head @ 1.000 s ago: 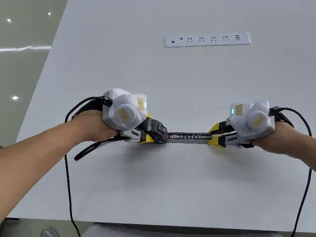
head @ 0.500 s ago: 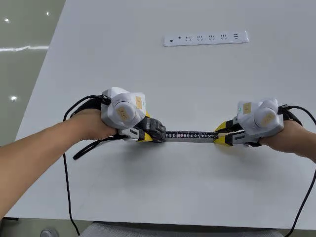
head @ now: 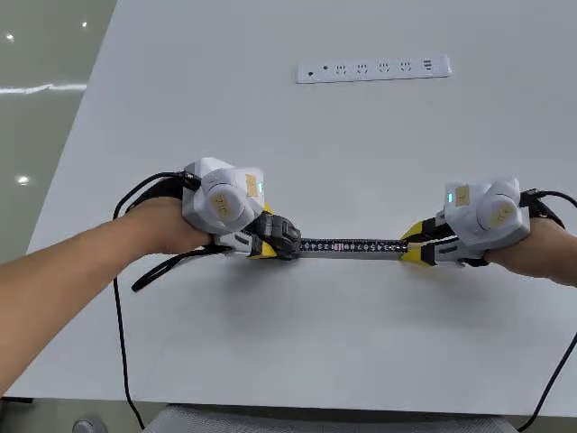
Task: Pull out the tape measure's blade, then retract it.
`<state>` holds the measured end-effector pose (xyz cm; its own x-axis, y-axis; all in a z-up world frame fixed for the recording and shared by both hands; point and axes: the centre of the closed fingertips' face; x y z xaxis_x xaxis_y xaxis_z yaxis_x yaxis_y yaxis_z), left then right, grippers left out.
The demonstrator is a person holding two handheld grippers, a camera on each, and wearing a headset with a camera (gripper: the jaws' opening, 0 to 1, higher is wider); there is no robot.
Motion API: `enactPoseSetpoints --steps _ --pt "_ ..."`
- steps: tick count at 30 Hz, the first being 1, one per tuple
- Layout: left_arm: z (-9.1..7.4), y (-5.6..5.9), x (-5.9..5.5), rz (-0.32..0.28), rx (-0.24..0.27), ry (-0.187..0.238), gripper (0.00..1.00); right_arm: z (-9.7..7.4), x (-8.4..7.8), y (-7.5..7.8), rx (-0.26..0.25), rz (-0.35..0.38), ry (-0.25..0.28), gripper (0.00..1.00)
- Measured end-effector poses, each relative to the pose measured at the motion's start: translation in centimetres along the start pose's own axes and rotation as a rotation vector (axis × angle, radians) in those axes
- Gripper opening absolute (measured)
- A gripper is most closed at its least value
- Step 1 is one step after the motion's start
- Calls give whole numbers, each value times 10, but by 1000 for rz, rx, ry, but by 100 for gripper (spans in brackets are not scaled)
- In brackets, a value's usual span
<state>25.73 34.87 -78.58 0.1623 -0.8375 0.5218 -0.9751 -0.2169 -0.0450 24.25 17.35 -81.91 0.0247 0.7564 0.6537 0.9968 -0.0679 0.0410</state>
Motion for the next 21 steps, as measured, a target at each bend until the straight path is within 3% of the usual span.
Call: enactPoseSetpoints --steps 21 --pt "0 0 0 2 -2 -4 30 -23 -26 13 -5 28 -34 9"
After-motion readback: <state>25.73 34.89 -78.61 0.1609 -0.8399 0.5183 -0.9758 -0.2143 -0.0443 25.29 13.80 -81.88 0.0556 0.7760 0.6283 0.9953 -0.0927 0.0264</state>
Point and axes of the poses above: the centre of the closed fingertips' face, and the gripper's own axes: z roughly forward along the fingers, y roughly to its right, x roughly out of its top, and after that the axes turned 6 degrees about -z, right-handed
